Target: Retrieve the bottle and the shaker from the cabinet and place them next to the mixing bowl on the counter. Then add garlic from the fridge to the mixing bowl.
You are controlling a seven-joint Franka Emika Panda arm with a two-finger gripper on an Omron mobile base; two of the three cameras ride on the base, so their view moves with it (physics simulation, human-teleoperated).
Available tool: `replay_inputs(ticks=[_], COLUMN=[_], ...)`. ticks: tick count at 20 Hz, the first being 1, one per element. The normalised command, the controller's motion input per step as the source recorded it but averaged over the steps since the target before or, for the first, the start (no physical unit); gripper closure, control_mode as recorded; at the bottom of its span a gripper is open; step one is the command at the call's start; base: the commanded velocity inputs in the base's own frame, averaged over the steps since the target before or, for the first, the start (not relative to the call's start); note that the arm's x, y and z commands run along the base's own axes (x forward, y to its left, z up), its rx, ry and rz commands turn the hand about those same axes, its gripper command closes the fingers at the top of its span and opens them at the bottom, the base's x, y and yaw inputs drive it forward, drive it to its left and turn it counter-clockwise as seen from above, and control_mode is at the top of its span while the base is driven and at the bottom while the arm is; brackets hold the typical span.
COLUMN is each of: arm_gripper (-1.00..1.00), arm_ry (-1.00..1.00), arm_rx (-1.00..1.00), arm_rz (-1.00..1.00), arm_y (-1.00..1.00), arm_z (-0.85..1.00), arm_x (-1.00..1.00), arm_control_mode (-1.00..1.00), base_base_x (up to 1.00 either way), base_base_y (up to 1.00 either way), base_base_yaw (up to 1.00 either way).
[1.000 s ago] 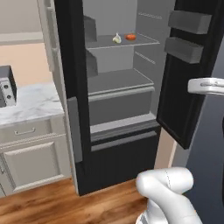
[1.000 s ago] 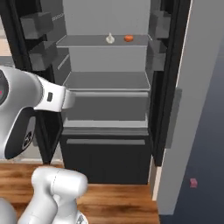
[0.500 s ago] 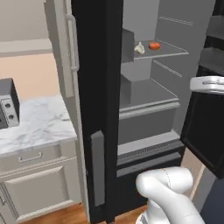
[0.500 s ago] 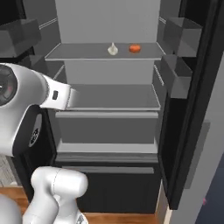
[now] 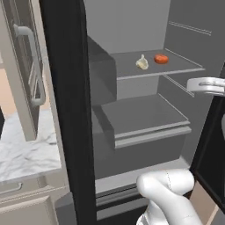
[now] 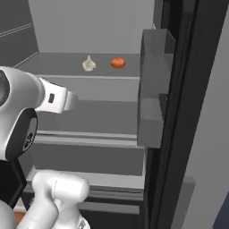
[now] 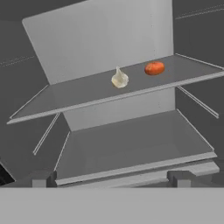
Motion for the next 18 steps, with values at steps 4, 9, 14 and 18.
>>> replay_inputs(ticks=[4,9,14,18], arm_gripper=[-1.00,-1.00,-1.00,-1.00], arm_ry=[0.00,0.00,0.00,0.07], arm_rx=[0.00,0.00,0.00,-0.10], arm_rz=[0.00,0.00,0.00,0.00], arm_y=[0.00,0.00,0.00,0.24], arm_z=[0.00,0.00,0.00,0.31], arm_x=[0.00,0.00,-0.01,0.03], arm_control_mode=[1.00,1.00,-1.00,-1.00], base_base_x=[0.14,0.00,0.00,0.00], base_base_y=[-0.20,0.00,0.00,0.00], base_base_yaw=[0.17,0.00,0.00,0.00])
